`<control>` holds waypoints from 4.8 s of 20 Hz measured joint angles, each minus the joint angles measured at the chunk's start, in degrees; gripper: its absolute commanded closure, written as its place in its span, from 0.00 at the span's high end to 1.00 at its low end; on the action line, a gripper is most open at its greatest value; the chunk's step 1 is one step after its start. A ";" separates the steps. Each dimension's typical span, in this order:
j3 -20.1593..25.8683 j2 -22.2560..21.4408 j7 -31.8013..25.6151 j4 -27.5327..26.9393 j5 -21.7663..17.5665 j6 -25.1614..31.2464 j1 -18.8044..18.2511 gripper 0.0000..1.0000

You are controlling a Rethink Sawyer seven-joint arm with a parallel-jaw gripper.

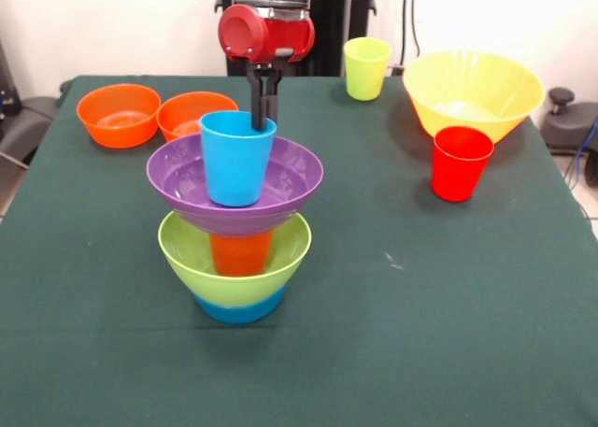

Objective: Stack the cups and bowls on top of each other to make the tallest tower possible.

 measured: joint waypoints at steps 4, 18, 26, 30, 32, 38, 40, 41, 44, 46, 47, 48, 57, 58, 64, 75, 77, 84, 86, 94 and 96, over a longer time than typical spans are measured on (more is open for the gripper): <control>0.00 0.00 0.00 0.00 0.00 0.00 0.00 1.00; 0.01 -0.02 0.00 0.00 0.00 0.00 -0.03 1.00; 0.38 -2.53 0.00 0.68 0.50 -0.01 -0.76 1.00; 0.85 -5.36 0.00 1.62 1.30 0.00 -1.37 1.00; 0.98 -6.43 0.00 1.98 1.73 0.00 -1.55 1.00; 1.53 -11.01 0.00 3.45 3.94 0.04 -2.14 1.00; 1.60 -11.75 0.00 3.73 4.63 0.13 -2.23 1.00; 1.65 -12.32 0.00 3.97 5.62 0.47 -2.28 1.00; 1.69 -12.82 0.00 4.24 7.90 1.62 -2.29 1.00; 1.86 -12.93 0.00 4.42 10.30 3.25 -2.29 1.00; 1.95 -12.93 0.00 4.52 11.10 3.97 -2.29 1.00; 2.04 -12.93 0.00 4.62 11.90 4.69 -2.29 1.00; 3.36 -13.37 0.00 7.91 17.74 9.72 -2.34 1.00; 3.38 -13.39 0.00 8.01 17.82 9.77 -2.34 1.00; 3.94 -14.27 0.00 10.83 18.47 10.09 -2.17 1.00; 3.98 -14.20 0.00 12.60 19.94 10.09 -0.62 1.00; 3.77 -13.58 0.00 12.59 19.92 10.09 0.42 1.00; 2.76 -10.93 0.00 12.57 19.92 10.08 3.12 1.00; 2.21 -9.54 0.00 12.57 19.92 10.08 3.85 1.00; 1.17 -4.96 0.00 12.61 20.29 10.07 5.61 1.00; 1.06 -3.88 0.00 12.61 20.29 10.05 5.93 1.00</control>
